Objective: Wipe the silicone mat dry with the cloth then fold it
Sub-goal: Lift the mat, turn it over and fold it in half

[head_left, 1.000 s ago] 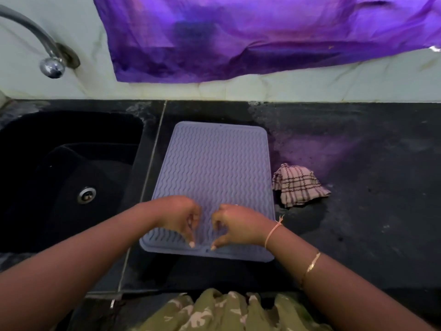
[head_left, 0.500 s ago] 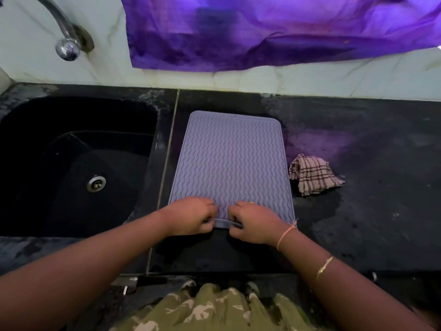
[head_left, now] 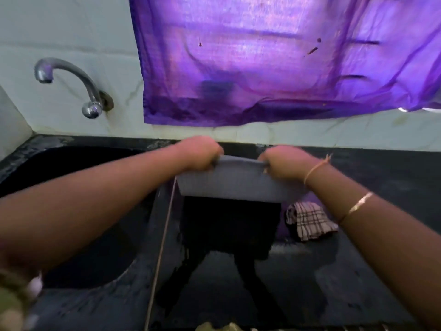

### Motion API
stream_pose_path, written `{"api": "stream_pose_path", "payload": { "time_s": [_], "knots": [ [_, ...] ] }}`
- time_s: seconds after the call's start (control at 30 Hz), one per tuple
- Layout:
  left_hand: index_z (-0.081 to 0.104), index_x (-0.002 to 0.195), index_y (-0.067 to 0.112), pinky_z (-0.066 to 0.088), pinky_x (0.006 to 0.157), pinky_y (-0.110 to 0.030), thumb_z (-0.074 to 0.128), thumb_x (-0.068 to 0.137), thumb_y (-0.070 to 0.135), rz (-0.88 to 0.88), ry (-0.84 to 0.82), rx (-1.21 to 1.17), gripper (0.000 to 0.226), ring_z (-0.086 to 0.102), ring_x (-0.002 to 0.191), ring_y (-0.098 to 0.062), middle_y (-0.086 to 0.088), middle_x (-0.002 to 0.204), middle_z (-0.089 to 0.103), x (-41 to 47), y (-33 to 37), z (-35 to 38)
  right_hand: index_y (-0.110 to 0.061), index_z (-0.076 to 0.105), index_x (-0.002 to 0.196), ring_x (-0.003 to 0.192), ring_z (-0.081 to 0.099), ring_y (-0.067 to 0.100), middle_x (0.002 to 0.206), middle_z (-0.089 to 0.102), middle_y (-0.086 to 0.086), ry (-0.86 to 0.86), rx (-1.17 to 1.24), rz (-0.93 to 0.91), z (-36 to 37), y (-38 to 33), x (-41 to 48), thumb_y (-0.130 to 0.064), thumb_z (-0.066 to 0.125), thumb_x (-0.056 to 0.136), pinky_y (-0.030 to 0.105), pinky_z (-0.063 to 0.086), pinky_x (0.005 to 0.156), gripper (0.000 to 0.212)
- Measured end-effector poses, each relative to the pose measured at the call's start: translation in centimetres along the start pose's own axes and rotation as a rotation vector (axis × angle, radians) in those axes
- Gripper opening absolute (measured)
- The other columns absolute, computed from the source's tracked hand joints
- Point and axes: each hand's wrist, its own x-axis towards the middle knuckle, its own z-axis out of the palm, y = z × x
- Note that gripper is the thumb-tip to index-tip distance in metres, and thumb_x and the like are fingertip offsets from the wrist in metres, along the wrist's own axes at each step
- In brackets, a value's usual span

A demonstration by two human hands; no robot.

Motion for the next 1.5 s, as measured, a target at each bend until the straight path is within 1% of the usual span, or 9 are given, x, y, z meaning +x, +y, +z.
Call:
{"api": "stream_pose_path", "payload": {
  "time_s": [0.17,0.33,0.6,0.73,0.87,1.07,1.2,1.33,1.5],
  "knots": [
    [0.061,0.104,0.007,0.044,0.073,-0.041,0.054,0.086,0.017,-0.129,0.417,0.000,0.022,0.057,0.097,-0.040,-0.019,0.114,0.052,3.8,-4.6,-7.4,-0.001,0.064,0.104,0.101,0.060,0.038,0.109,0.064,0.026,0.216,-0.078,0.118,-9.4,4.4,3.8,-0.001,0.055,0.079,0.036,0.046,0.081,0.026],
    [0.048,0.107,0.004,0.030,0.061,-0.038,0.043,0.087,0.001,-0.275,0.591,0.060,0.021,0.057,0.089,-0.043,-0.028,0.100,0.059,7.1,-7.0,-11.1,0.003,0.063,0.102,0.102,0.057,0.045,0.108,0.060,0.033,0.508,-0.132,0.182,-15.0,7.0,6.1,0.003,0.048,0.081,0.041,0.045,0.082,0.026],
    [0.056,0.111,0.004,0.039,0.071,-0.043,0.042,0.085,-0.001,-0.328,0.668,0.093,0.030,0.056,0.096,-0.044,-0.029,0.103,0.060,9.4,-9.5,-13.7,0.004,0.060,0.105,0.098,0.057,0.045,0.107,0.060,0.029,0.693,-0.211,0.228,-16.2,7.8,9.0,0.005,0.043,0.085,0.038,0.039,0.070,0.027],
    [0.054,0.109,0.002,0.039,0.070,-0.045,0.041,0.085,-0.001,-0.342,0.706,0.093,0.028,0.056,0.095,-0.044,-0.029,0.104,0.059,9.7,-10.1,-14.0,0.003,0.060,0.105,0.098,0.057,0.045,0.106,0.061,0.029,0.724,-0.203,0.215,-16.1,8.0,9.8,0.004,0.042,0.086,0.040,0.042,0.073,0.027],
    [0.051,0.110,0.002,0.039,0.073,-0.046,0.041,0.085,0.001,-0.351,0.693,0.089,0.027,0.056,0.096,-0.044,-0.026,0.108,0.056,9.7,-10.0,-13.8,0.003,0.060,0.102,0.095,0.058,0.045,0.102,0.062,0.028,0.733,-0.192,0.204,-15.8,8.2,10.3,0.005,0.043,0.084,0.040,0.038,0.068,0.025],
    [0.055,0.114,0.007,0.041,0.067,-0.043,0.043,0.089,0.006,-0.367,0.722,0.045,0.027,0.056,0.085,-0.044,-0.022,0.113,0.046,9.5,-10.0,-13.4,0.002,0.060,0.101,0.093,0.058,0.044,0.100,0.062,0.028,0.753,-0.181,0.194,-16.0,8.7,10.9,0.002,0.046,0.085,0.037,0.034,0.065,0.021],
    [0.056,0.116,0.008,0.041,0.070,-0.044,0.041,0.091,0.007,-0.396,0.733,0.009,0.029,0.056,0.087,-0.044,-0.022,0.113,0.046,9.5,-9.7,-13.8,0.002,0.060,0.097,0.090,0.057,0.045,0.097,0.061,0.028,0.761,-0.177,0.209,-16.1,8.7,10.8,0.006,0.046,0.081,0.037,0.034,0.063,0.021],
    [0.047,0.117,0.005,0.037,0.064,-0.044,0.039,0.089,0.003,-0.361,0.755,0.039,0.029,0.055,0.083,-0.044,-0.024,0.112,0.046,9.5,-9.2,-13.6,0.002,0.060,0.096,0.091,0.057,0.048,0.097,0.061,0.029,0.762,-0.173,0.229,-16.2,9.1,10.7,0.007,0.045,0.079,0.038,0.035,0.065,0.023],
    [0.047,0.115,0.005,0.032,0.060,-0.041,0.040,0.089,0.002,-0.361,0.750,0.078,0.027,0.055,0.086,-0.044,-0.024,0.111,0.046,9.7,-9.1,-13.4,0.002,0.060,0.092,0.089,0.057,0.046,0.094,0.061,0.028,0.767,-0.157,0.231,-16.3,9.5,10.7,0.007,0.045,0.078,0.037,0.035,0.064,0.021]
  ]
}}
